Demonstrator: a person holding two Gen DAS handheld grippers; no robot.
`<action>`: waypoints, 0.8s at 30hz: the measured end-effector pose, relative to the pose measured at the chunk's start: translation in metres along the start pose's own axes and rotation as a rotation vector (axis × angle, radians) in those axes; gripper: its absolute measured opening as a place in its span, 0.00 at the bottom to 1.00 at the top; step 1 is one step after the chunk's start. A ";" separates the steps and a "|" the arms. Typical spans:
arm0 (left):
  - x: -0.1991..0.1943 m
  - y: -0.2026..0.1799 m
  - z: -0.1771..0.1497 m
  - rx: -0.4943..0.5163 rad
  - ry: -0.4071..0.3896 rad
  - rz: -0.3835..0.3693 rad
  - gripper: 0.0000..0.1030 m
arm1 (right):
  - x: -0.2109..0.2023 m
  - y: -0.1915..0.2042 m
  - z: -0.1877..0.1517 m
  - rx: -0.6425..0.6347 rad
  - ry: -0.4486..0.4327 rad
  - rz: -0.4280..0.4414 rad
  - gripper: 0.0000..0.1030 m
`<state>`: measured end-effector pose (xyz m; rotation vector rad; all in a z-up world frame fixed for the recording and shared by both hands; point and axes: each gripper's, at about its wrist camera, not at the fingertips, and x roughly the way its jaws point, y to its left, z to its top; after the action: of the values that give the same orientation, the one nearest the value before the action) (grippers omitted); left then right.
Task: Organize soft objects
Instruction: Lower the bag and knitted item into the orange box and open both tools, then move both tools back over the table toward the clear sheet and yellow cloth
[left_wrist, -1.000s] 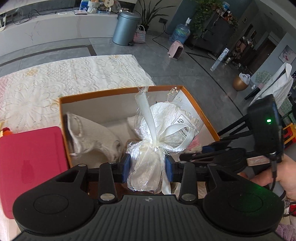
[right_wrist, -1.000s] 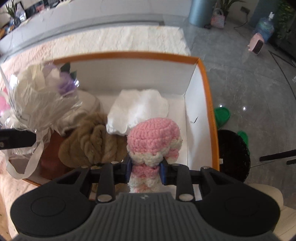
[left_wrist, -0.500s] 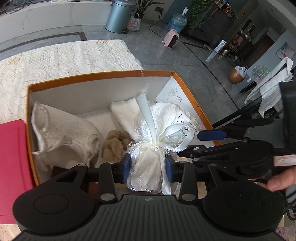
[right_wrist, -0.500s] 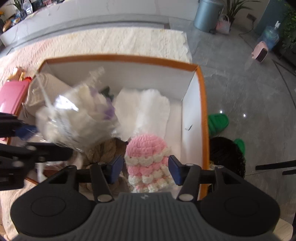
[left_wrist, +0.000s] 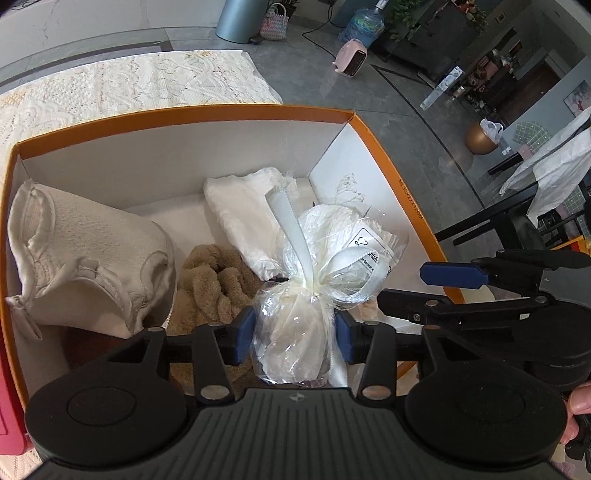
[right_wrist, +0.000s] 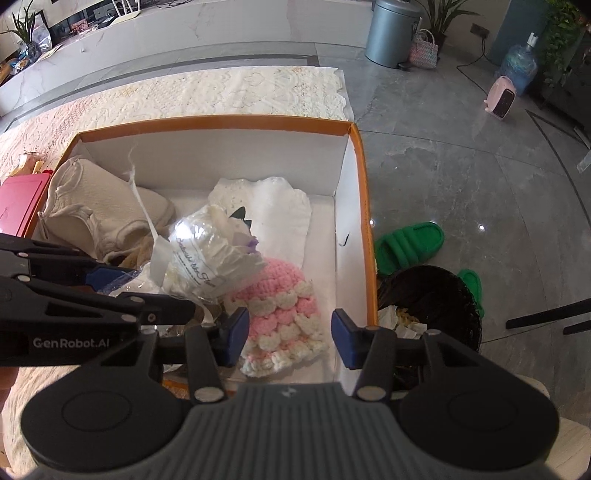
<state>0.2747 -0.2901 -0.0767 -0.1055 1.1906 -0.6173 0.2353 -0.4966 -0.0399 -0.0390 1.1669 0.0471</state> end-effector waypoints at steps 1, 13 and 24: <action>-0.003 0.001 0.000 -0.003 -0.010 -0.001 0.61 | -0.001 0.000 0.000 0.001 -0.003 0.001 0.48; -0.062 -0.009 -0.007 0.068 -0.116 0.003 0.50 | -0.031 0.009 -0.003 0.003 -0.058 -0.007 0.48; -0.126 0.008 -0.051 0.192 -0.207 0.163 0.21 | -0.056 0.040 -0.022 0.075 -0.135 0.098 0.46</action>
<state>0.2037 -0.2076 0.0054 0.0875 0.9255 -0.5597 0.1910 -0.4590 0.0022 0.0872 1.0346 0.0913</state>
